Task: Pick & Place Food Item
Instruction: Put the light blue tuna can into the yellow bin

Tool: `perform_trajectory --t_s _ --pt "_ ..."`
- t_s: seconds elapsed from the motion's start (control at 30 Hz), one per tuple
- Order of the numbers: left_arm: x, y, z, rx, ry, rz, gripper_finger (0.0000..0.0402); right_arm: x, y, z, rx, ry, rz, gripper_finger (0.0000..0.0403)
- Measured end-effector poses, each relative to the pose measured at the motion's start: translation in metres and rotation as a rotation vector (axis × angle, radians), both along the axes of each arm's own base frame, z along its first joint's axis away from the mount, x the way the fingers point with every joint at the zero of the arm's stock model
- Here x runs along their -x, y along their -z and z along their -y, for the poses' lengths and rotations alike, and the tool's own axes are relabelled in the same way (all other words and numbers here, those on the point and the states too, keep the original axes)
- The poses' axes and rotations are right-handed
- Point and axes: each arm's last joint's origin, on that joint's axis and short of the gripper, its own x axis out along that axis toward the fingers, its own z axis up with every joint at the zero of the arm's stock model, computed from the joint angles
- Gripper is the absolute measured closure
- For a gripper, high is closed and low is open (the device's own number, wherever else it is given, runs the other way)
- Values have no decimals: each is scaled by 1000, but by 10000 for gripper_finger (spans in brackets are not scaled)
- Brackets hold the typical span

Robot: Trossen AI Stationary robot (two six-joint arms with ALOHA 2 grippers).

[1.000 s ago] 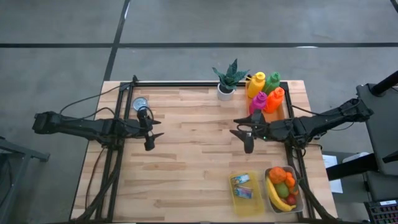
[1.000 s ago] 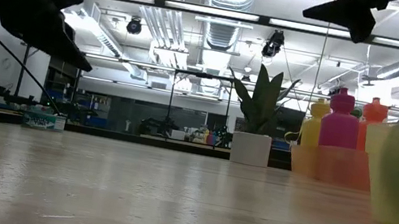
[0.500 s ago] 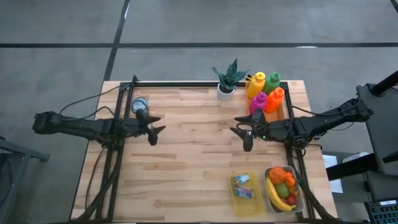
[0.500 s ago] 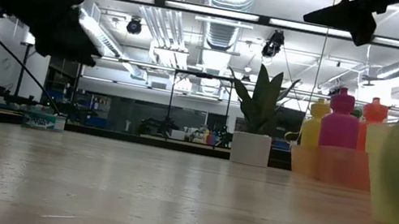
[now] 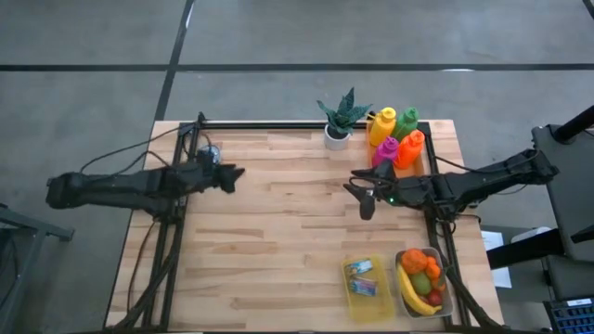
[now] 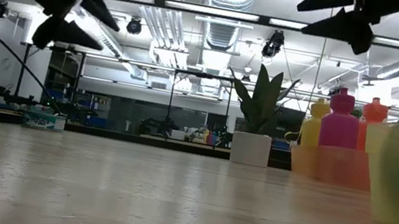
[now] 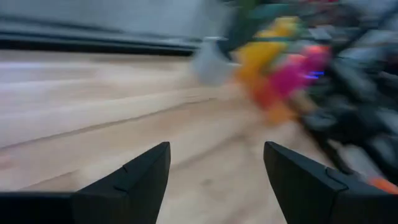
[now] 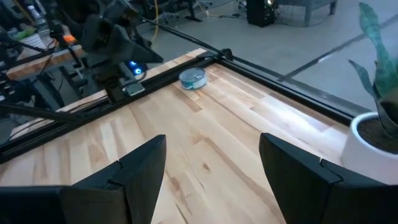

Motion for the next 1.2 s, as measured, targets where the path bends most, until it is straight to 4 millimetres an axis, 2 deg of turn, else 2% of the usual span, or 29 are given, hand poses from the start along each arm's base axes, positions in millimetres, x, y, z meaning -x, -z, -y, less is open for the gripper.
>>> perform_trajectory --t_s 0.2,0.33,0.47,0.6,0.83,1.0,1.2 --pt "17 -15 -33 174 -202 -284 138 0 12 11 -80 81 11 149" --pt "15 -23 -57 221 -179 -350 138 1 18 13 -102 97 8 149" --pt "12 -23 -85 313 -242 -383 138 1 19 13 -108 99 9 149" --pt "12 -5 -108 432 -268 -501 138 1 19 13 -109 99 10 149" --pt "13 36 -127 612 -250 -745 138 1 19 13 -114 101 13 149" --pt "8 54 -137 616 -236 -833 138 1 19 13 -114 101 13 149" --pt "4 65 -141 636 -231 -863 138 2 19 13 -114 101 13 149"
